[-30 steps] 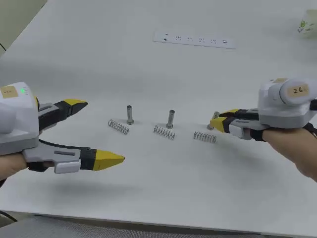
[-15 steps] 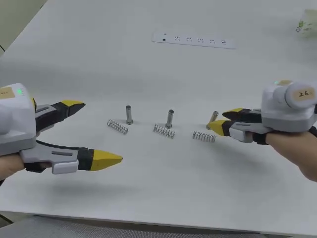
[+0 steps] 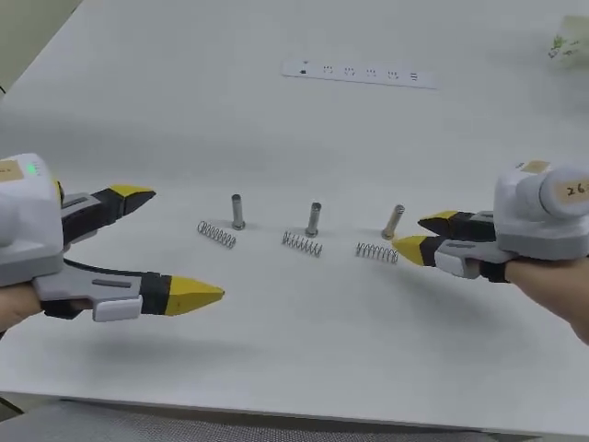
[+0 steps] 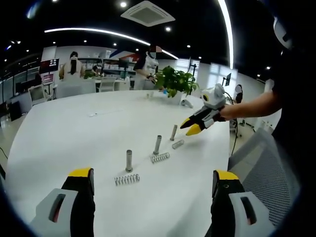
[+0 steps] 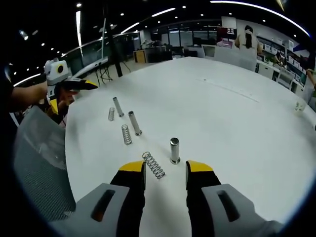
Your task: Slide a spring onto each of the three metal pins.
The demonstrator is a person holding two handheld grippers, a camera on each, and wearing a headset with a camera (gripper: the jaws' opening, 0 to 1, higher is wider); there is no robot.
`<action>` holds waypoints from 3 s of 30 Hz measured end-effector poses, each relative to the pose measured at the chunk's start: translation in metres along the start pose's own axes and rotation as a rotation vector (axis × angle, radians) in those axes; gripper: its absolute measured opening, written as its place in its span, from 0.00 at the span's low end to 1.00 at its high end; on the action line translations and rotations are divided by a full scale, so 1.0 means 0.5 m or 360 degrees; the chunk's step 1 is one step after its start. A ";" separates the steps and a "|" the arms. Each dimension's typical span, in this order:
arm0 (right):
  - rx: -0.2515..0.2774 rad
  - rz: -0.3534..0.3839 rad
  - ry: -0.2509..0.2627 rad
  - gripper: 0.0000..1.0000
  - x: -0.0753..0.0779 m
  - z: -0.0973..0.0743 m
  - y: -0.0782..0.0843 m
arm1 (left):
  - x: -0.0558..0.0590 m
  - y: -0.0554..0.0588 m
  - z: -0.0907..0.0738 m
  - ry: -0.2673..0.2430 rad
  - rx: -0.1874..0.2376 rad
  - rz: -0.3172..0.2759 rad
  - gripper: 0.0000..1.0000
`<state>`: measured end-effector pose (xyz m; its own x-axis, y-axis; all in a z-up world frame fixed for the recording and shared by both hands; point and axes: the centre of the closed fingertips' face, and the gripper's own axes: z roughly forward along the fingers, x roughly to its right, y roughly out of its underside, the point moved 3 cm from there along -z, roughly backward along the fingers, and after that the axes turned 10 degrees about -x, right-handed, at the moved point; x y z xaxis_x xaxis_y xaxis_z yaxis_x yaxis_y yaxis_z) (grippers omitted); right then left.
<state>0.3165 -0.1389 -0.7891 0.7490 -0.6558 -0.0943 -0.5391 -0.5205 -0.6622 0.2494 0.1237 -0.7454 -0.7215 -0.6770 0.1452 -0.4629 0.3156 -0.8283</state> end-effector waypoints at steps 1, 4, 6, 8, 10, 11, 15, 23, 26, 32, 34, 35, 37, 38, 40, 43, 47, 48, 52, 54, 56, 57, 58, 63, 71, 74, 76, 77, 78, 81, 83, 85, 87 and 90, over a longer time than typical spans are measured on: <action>-0.0007 -0.0008 -0.0009 0.30 -0.002 0.000 0.001 | 0.001 0.000 0.000 0.0003 0.0000 -0.0001 0.97; -0.0028 -0.0029 -0.0033 0.28 -0.008 0.003 0.004 | 0.002 0.000 0.001 0.0004 0.0001 0.0000 0.97; -0.0053 -0.0057 -0.0056 0.27 -0.015 0.007 0.005 | 0.003 0.001 0.000 0.0006 0.0001 -0.0001 0.97; -0.0078 -0.0107 -0.0074 0.26 -0.021 0.012 0.006 | 0.003 0.002 -0.001 0.0004 -0.0002 0.0000 0.97; -0.0132 -0.0182 -0.0098 0.25 -0.028 0.018 0.009 | 0.003 0.002 -0.004 0.0004 0.0001 0.0000 0.97; -0.0140 -0.0218 -0.0121 0.25 -0.036 0.021 0.007 | 0.004 0.002 -0.005 0.0006 0.0000 -0.0002 0.97; -0.0221 -0.0373 -0.0141 0.25 -0.049 0.033 0.010 | 0.003 0.004 -0.007 0.0003 -0.0007 0.0002 0.97; -0.0316 -0.0477 -0.0147 0.23 -0.043 0.055 0.003 | 0.003 0.006 -0.007 0.0001 -0.0026 0.0013 0.97; -0.0364 -0.0495 -0.0150 0.22 -0.037 0.064 0.003 | 0.003 0.008 -0.008 0.0001 -0.0033 0.0013 0.97; -0.0452 -0.0509 -0.0185 0.18 -0.036 0.082 0.017 | 0.000 0.010 -0.013 -0.0015 -0.0033 0.0010 0.98; -0.0476 -0.0512 -0.0190 0.16 -0.035 0.086 0.022 | -0.001 0.011 -0.015 -0.0015 -0.0034 0.0010 0.98; -0.0487 -0.0511 -0.0188 0.15 -0.033 0.087 0.024 | -0.002 0.011 -0.016 -0.0017 -0.0033 0.0008 0.97; -0.0498 -0.0536 -0.0194 0.12 -0.035 0.087 0.026 | -0.004 0.013 -0.017 -0.0025 -0.0036 0.0010 0.98; -0.0510 -0.0549 -0.0190 0.09 -0.034 0.088 0.029 | -0.004 0.013 -0.017 -0.0027 -0.0036 0.0009 0.98; -0.0531 -0.0604 -0.0197 0.09 -0.036 0.088 0.035 | -0.004 0.014 -0.016 -0.0024 -0.0038 0.0007 0.98; -0.0535 -0.0657 -0.0189 0.08 -0.035 0.084 0.037 | 0.000 0.015 -0.014 -0.0017 -0.0048 0.0017 0.98; -0.0514 -0.0720 -0.0194 0.08 -0.040 0.073 0.031 | 0.008 0.011 -0.011 0.0000 -0.0052 0.0028 0.96; -0.0507 -0.0737 -0.0205 0.08 -0.045 0.067 0.028 | 0.010 0.010 -0.011 0.0006 -0.0054 0.0031 0.95; -0.0490 -0.0795 -0.0235 0.08 -0.062 0.043 0.022 | 0.013 0.006 -0.013 0.0001 -0.0043 0.0043 0.92; -0.0480 -0.0839 -0.0260 0.08 -0.074 0.028 0.019 | 0.017 0.006 -0.014 0.0012 -0.0043 0.0035 0.91; -0.0468 -0.0872 -0.0280 0.08 -0.082 0.019 0.017 | 0.026 0.003 -0.014 0.0037 -0.0036 0.0043 0.89; -0.0465 -0.0879 -0.0285 0.08 -0.086 0.014 0.016 | 0.030 0.003 -0.013 0.0052 -0.0037 0.0046 0.88; -0.0464 -0.0884 -0.0291 0.08 -0.090 0.009 0.015 | 0.037 0.002 -0.013 0.0078 -0.0038 0.0055 0.85; -0.0441 -0.0942 -0.0336 0.08 -0.126 -0.019 0.002 | 0.076 -0.011 0.005 0.0224 -0.0027 0.0113 0.78; -0.0438 -0.1008 -0.0368 0.08 -0.159 -0.041 -0.014 | 0.100 -0.038 0.048 0.0330 -0.0014 0.0142 0.65; -0.0443 -0.1036 -0.0370 0.08 -0.164 -0.042 -0.015 | 0.116 -0.041 0.065 0.0380 -0.0056 0.0215 0.63; -0.0444 -0.1047 -0.0377 0.08 -0.167 -0.041 -0.016 | 0.129 -0.043 0.078 0.0424 -0.0066 0.0245 0.61; -0.0446 -0.1049 -0.0377 0.08 -0.168 -0.038 -0.016 | 0.132 -0.043 0.089 0.0431 -0.0067 0.0251 0.60; -0.0449 -0.1057 -0.0376 0.08 -0.168 -0.037 -0.015 | 0.135 -0.042 0.095 0.0440 -0.0077 0.0256 0.58; -0.0446 -0.1072 -0.0374 0.08 -0.171 -0.032 -0.015 | 0.148 -0.037 0.119 0.0471 -0.0105 0.0279 0.53; -0.0435 -0.1083 -0.0384 0.08 -0.176 -0.031 -0.017 | 0.161 -0.038 0.135 0.0496 -0.0114 0.0299 0.49; -0.0426 -0.1089 -0.0394 0.08 -0.183 -0.030 -0.020 | 0.171 -0.039 0.149 0.0504 -0.0121 0.0335 0.45; -0.0417 -0.1099 -0.0401 0.08 -0.188 -0.029 -0.022 | 0.182 -0.041 0.163 0.0529 -0.0126 0.0353 0.41; -0.0412 -0.1109 -0.0411 0.08 -0.194 -0.030 -0.025 | 0.198 -0.047 0.178 0.0573 -0.0117 0.0377 0.38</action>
<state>0.2450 -0.0768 -0.7606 0.9961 -0.0005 0.0882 0.0386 -0.8968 -0.4407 0.2347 -0.0102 -0.7598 -0.9396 -0.3095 0.1459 -0.2890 0.4895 -0.8228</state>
